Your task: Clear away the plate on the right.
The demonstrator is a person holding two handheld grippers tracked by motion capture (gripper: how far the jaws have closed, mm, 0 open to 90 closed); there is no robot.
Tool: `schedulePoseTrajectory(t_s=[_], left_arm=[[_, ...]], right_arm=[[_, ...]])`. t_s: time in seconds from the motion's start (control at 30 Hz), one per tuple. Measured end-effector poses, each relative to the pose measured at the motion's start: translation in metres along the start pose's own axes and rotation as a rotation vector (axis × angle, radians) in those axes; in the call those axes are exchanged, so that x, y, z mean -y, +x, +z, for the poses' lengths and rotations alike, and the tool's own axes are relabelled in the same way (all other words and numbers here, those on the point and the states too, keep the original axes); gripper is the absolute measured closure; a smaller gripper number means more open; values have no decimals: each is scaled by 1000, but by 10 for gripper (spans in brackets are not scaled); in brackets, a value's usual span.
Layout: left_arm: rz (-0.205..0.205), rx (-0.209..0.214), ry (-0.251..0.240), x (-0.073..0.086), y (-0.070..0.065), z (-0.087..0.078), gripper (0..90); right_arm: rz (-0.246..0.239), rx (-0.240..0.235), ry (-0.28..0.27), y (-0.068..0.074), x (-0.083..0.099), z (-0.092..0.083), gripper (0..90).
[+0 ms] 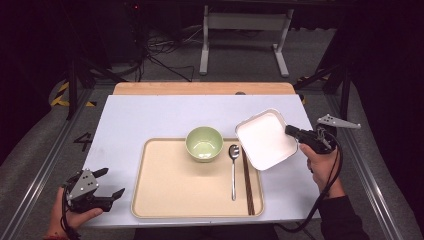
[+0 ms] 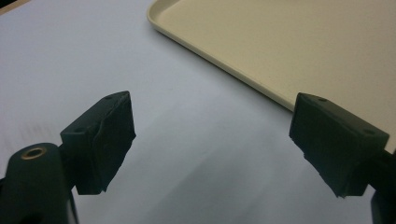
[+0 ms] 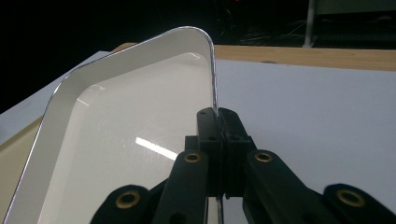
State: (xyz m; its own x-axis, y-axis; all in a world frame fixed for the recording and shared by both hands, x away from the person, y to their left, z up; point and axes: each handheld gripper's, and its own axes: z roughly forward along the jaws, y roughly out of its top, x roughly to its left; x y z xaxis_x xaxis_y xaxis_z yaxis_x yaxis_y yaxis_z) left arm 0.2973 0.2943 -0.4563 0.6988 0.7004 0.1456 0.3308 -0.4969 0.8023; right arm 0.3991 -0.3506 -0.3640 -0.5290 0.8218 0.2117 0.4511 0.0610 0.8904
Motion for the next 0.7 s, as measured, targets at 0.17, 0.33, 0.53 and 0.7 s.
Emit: schedulePoseTrajectory(t_s=[0.17,0.33,0.53,0.7], left_arm=[[0,3,-2,0,0,0,150],[-3,4,-2,0,0,0,150],[2,6,1,0,0,1,150],[1,9,1,0,0,1,150]], right_arm=[[-28,-39,16,13,-1,8,899],[-55,-74,36,27,-1,16,899],[-89,-113,55,44,-1,26,899],[-110,-138,64,55,-2,30,899]])
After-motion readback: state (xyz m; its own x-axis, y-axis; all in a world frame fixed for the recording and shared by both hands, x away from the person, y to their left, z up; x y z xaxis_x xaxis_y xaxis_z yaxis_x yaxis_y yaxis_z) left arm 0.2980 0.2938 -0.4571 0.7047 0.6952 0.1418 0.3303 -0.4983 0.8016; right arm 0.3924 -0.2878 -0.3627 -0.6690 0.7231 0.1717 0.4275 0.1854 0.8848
